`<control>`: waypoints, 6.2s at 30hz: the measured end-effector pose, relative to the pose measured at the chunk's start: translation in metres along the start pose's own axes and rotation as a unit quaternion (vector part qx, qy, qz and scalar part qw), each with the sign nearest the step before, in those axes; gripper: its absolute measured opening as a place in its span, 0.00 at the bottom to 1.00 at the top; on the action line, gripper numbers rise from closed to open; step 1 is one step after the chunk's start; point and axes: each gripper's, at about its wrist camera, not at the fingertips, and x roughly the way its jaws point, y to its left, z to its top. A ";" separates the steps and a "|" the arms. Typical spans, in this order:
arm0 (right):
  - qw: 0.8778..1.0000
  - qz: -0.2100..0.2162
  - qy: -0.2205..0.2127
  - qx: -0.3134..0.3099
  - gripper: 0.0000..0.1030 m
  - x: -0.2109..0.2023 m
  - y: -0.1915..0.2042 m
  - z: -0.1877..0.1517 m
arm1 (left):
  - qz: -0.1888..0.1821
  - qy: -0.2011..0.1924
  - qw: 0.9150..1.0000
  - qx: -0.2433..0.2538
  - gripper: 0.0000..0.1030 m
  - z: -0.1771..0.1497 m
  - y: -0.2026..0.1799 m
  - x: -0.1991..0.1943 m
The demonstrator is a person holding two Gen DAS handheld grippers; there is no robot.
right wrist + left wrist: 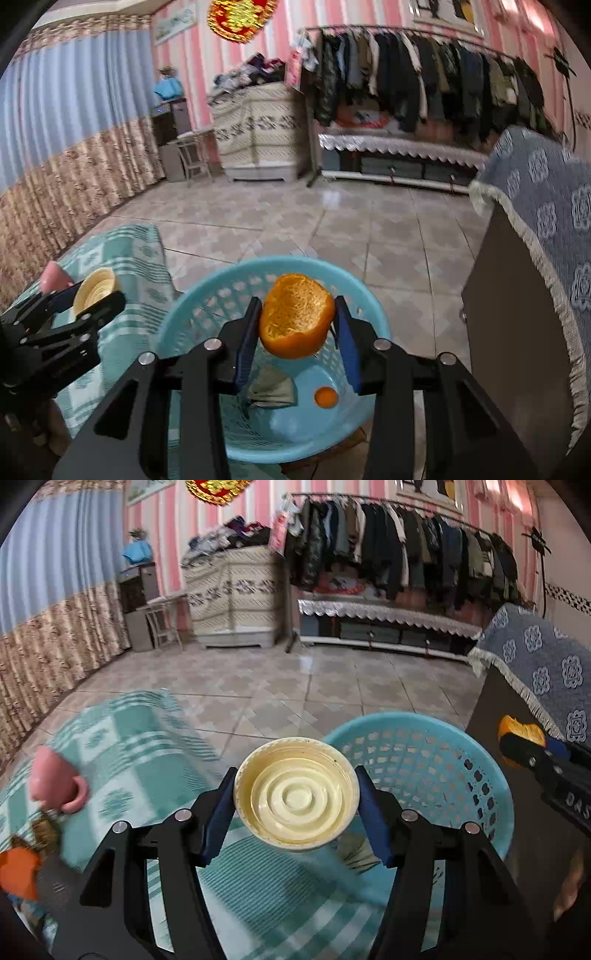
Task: Collect trash
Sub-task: 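Carry bowl and peel over the blue basket and open both tools, then move both tools back over the table toward the booklet and black cylinder, then grasp the booklet with the left tool while the right tool grasps the black cylinder, then carry booklet and cylinder over the blue basket and open both tools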
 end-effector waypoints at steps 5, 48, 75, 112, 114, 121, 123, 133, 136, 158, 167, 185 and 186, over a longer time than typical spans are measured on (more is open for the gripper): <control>0.999 -0.017 0.008 0.032 0.39 0.015 -0.020 -0.006 | -0.024 0.024 0.999 0.008 0.59 0.006 -0.017 0.035; 0.999 -0.028 0.006 0.027 0.89 0.040 0.011 -0.006 | 0.091 -0.007 0.995 -0.050 0.95 0.009 0.062 0.004; 0.984 0.134 -0.028 -0.114 0.94 -0.029 0.194 -0.029 | 0.256 -0.015 0.950 -0.180 0.95 -0.127 0.209 -0.175; 0.961 0.168 0.077 -0.205 0.95 -0.014 0.357 -0.108 | 0.296 0.032 0.911 -0.284 0.95 -0.228 0.322 -0.208; 0.960 0.179 0.082 -0.200 0.91 -0.013 0.354 -0.105 | 0.286 0.038 0.912 -0.290 0.95 -0.226 0.325 -0.204; 0.950 0.214 0.088 -0.208 0.77 -0.009 0.352 -0.100 | 0.252 0.055 0.914 -0.312 0.94 -0.220 0.337 -0.185; 0.949 0.217 0.081 -0.214 0.77 -0.012 0.350 -0.098 | 0.246 0.060 0.915 -0.315 0.92 -0.219 0.339 -0.178; 0.953 0.227 0.064 -0.189 0.76 -0.009 0.315 -0.078 | 0.244 0.065 0.925 -0.283 0.41 -0.206 0.323 -0.176; 0.955 0.228 0.064 -0.178 0.76 -0.007 0.307 -0.072 | 0.250 0.054 0.929 -0.269 0.31 -0.198 0.316 -0.181; 0.972 0.196 0.006 -0.129 0.76 -0.023 0.212 -0.031 | 0.263 -0.059 0.947 -0.175 0.08 -0.105 0.236 -0.244; 0.990 0.102 -0.023 -0.096 0.76 -0.019 0.139 -0.004 | 0.219 -0.101 0.965 -0.107 0.08 -0.040 0.178 -0.226; 0.999 -0.044 0.003 0.027 0.76 0.004 -0.017 0.007 | 0.025 -0.104 0.994 -0.018 0.08 0.040 0.006 -0.071; 0.998 -0.044 0.005 0.034 0.76 0.006 -0.019 0.006 | 0.020 -0.100 0.995 -0.014 0.08 0.040 -0.001 -0.061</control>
